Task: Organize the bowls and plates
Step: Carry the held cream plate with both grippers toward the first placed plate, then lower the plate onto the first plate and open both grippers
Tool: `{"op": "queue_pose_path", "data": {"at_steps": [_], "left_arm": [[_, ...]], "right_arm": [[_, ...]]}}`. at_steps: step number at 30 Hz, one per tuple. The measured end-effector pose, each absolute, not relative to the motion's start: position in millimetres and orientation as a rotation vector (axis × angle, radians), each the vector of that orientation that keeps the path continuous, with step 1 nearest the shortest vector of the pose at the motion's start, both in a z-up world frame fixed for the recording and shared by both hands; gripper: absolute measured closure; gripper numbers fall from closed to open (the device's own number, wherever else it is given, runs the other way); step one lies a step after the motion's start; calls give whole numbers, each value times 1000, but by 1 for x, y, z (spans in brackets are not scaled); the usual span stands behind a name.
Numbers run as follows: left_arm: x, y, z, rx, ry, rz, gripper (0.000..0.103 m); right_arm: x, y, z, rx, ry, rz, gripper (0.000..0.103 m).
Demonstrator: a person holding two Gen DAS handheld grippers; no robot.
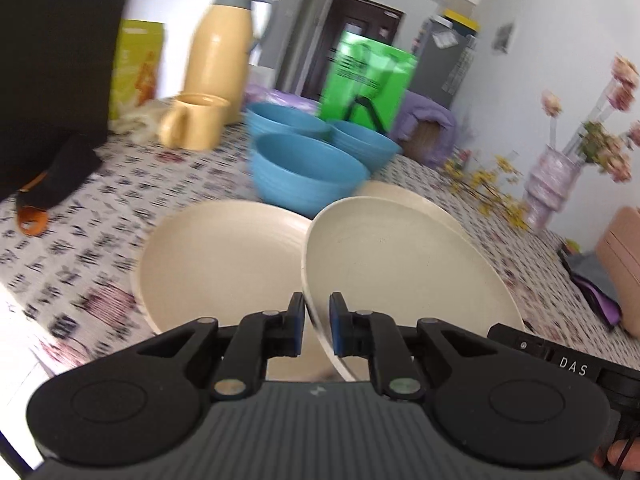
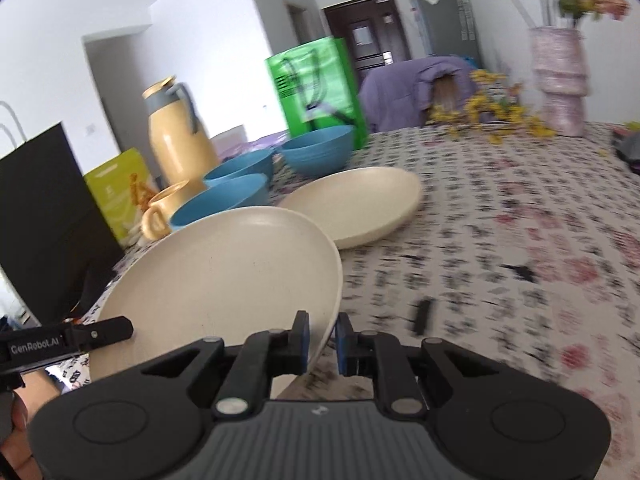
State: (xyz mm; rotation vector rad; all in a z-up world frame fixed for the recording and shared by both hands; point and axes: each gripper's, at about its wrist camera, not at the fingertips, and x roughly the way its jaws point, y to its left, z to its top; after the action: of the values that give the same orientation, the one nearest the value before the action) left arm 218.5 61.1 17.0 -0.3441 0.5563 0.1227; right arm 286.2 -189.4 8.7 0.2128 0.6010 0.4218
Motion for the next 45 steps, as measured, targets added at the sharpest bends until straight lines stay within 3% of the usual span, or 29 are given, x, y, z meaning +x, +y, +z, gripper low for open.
{"op": "queue_pose_path", "data": {"at_steps": [11,17,30,38,42,45], "left_arm": [[225,130,5,-319,579,298,90],[225,133,0,-273,579,328,89],[219,134,0,-255,567,319,84],[206,123,16,-239,530,308,82],[197,109,22,-219,511,284,70],[189,96,22,-208,498,263,58]], "right_arm": [[322,-84,9,66,624,557,88],[313,-52,7,-89,570,537,82],[301,-52,15,-157,532,521,81],[287,-70,32,-110,482,555,75],[277,-84,35,-76,466,578,63],[267,-97,33,-59,462,560,63]]}}
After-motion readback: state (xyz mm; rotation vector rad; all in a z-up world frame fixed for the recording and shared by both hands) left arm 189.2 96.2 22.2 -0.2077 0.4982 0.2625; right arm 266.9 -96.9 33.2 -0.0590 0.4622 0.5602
